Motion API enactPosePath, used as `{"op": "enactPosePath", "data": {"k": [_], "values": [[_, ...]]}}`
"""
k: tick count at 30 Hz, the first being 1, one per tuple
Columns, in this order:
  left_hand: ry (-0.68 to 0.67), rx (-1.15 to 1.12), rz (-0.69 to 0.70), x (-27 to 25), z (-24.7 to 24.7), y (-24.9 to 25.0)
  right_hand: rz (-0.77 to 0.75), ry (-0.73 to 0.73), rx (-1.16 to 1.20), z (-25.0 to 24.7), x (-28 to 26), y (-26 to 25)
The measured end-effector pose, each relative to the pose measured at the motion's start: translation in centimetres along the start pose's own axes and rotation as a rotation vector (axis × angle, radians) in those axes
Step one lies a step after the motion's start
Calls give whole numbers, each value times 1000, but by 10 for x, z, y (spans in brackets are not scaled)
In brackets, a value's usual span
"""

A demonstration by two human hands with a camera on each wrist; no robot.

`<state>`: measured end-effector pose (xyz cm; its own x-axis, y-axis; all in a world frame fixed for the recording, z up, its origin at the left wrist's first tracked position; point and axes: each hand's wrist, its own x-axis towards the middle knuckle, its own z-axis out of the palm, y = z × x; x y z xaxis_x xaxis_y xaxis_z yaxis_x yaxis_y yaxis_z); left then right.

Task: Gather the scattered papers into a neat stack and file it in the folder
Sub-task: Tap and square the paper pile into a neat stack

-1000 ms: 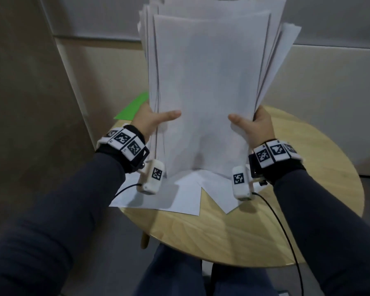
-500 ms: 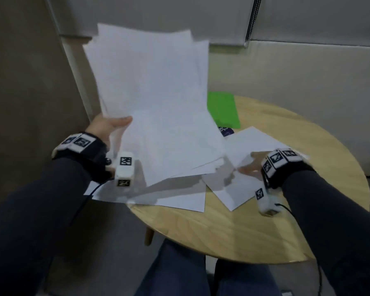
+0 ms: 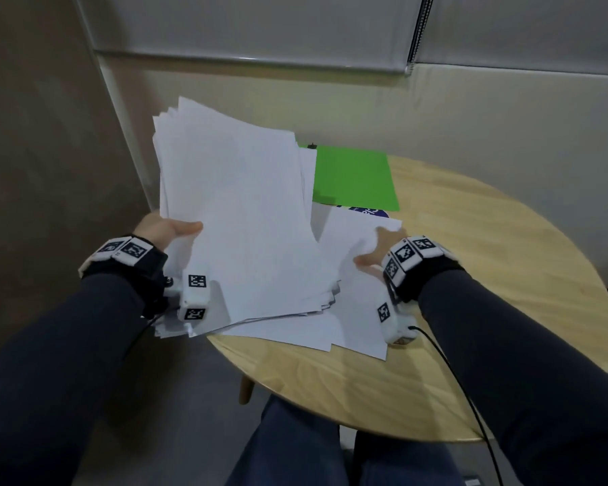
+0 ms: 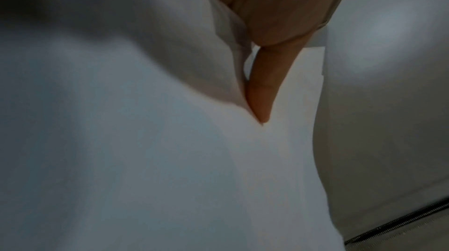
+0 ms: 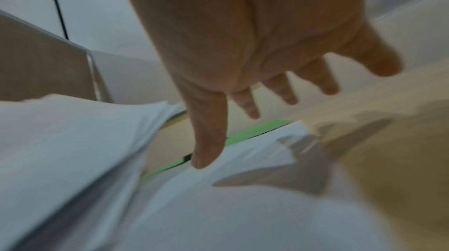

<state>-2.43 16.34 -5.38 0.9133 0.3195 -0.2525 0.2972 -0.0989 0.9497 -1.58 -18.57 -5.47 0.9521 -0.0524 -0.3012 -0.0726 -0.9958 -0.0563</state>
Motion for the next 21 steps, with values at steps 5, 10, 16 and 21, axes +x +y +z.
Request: {"op": "enactPosePath", "data": {"k": [5, 10, 16, 21], "values": [[53, 72, 31, 4, 6, -6, -6, -85, -147, 13, 2, 15], [18, 90, 32, -1, 21, -8, -175, -172, 102, 15, 8, -2], [-132, 2, 88, -21, 55, -4, 97, 89, 417, 3, 11, 15], [-244, -18, 27, -33, 93, 0, 163, -17, 297, -1, 0, 40]]}}
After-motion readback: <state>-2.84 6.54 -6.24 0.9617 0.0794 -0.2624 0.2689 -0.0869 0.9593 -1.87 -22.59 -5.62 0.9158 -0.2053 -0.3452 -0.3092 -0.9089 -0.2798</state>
